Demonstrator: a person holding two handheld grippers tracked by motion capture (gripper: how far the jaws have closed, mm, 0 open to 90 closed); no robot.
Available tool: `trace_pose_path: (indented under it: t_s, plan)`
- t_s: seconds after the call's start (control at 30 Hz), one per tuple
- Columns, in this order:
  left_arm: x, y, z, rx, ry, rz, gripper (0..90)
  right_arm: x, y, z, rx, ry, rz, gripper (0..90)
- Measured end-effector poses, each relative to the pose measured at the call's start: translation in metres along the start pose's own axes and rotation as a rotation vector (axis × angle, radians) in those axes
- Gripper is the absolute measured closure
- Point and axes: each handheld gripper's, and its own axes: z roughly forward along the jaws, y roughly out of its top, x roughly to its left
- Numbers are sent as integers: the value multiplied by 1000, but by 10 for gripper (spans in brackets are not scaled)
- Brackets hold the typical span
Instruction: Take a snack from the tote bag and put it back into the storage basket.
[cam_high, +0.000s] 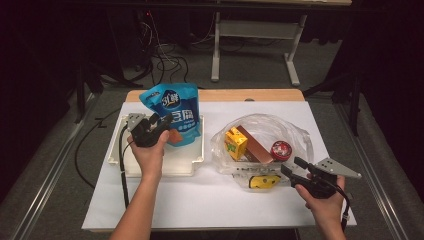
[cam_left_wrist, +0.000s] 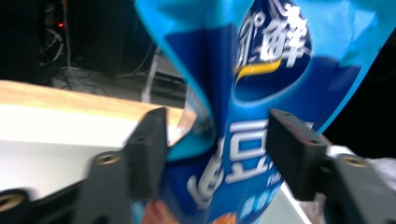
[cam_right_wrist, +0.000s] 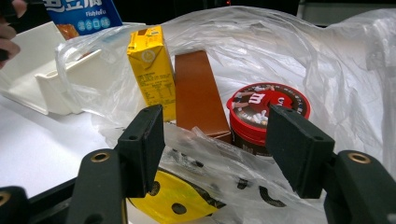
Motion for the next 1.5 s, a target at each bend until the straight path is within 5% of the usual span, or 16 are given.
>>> trace_pose_path:
  t_s: [0.27,0.73,1.1,1.23,1.5]
  plan:
    - [-8,-8,-25,18,55,56,332,-1,0,-1,-3,-7,-3,381]
    - [-34,-17,-68,45,-21,186,347,10,5,8,-1,5,-6,411]
    - [-37,-35,-83,123,-91,209,287,23,19,22,3,19,-18,423]
    - [-37,-35,-88,140,-95,197,154,25,26,27,-4,20,-21,424]
    - [-34,-38,-96,165,-137,182,45,29,39,40,7,29,-35,422]
